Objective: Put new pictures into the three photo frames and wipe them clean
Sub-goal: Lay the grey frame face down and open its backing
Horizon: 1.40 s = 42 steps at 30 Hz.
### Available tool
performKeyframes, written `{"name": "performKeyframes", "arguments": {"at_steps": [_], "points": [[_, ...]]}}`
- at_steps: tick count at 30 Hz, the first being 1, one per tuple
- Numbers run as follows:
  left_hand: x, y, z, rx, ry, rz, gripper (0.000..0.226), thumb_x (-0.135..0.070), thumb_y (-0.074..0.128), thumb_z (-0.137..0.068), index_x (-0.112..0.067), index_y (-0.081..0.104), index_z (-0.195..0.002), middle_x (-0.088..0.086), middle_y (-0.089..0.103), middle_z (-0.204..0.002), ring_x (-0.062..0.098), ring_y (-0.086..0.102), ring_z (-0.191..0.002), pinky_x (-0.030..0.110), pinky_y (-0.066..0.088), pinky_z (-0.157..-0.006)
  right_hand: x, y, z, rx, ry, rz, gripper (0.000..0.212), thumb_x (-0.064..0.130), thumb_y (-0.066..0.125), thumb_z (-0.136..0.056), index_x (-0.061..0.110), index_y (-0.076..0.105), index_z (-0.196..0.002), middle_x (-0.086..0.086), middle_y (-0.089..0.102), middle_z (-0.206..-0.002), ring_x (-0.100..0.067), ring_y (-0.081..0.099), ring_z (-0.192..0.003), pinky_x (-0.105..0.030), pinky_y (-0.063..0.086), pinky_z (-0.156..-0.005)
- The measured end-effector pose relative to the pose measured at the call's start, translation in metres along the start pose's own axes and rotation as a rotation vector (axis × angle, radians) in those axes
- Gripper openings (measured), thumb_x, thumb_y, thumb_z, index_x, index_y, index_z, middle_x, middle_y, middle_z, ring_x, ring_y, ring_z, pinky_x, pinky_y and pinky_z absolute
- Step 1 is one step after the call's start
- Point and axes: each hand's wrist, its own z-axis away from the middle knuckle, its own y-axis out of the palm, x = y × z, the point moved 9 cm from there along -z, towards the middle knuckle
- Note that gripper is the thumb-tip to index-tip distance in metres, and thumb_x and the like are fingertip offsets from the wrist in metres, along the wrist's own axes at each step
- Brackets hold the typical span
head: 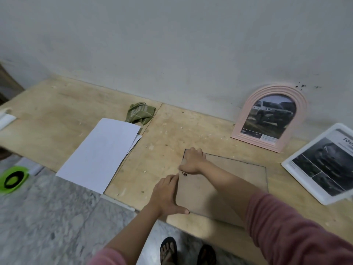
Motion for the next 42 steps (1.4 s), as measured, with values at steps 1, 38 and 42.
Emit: {"name": "performKeyframes", "arguments": {"at_steps": [1,38,42], "points": [[0.001,0.000,0.001,-0.003,-0.005,0.011,0.131,-0.091,0.051,-0.045,-0.015,0.024,-0.148,0.000,0.038,-0.140,0.020,0.043,-0.119,0.032,0.037,-0.098,0.000,0.000,0.000,0.003,0.012,-0.017,0.041,0.043,0.062,-0.072,0.017,0.045,-0.099,-0.008,0.042,-0.122,-0.034,0.035,-0.119,-0.042,0.032,-0.094],[0.013,0.001,-0.011,-0.056,-0.440,0.432,0.038,-0.028,0.079,-0.070,-0.018,0.044,-0.060,-0.001,0.050,-0.069,0.014,0.048,-0.061,0.025,0.037,-0.056,-0.004,0.002,0.004,-0.014,-0.075,-0.139,0.009,0.033,0.059,-0.073,0.028,0.051,-0.071,-0.002,0.046,-0.110,-0.025,0.036,-0.110,-0.045,0.029,-0.097],[0.016,0.006,-0.014,-0.020,-0.541,0.384,0.035,-0.022,0.070,-0.077,-0.017,0.044,-0.053,0.003,0.053,-0.069,0.018,0.050,-0.069,0.024,0.036,-0.063,-0.008,-0.006,0.006,-0.142,-0.124,-0.319,0.013,0.035,0.063,-0.076,0.029,0.053,-0.072,0.001,0.050,-0.102,-0.025,0.043,-0.109,-0.042,0.036,-0.098]]}}
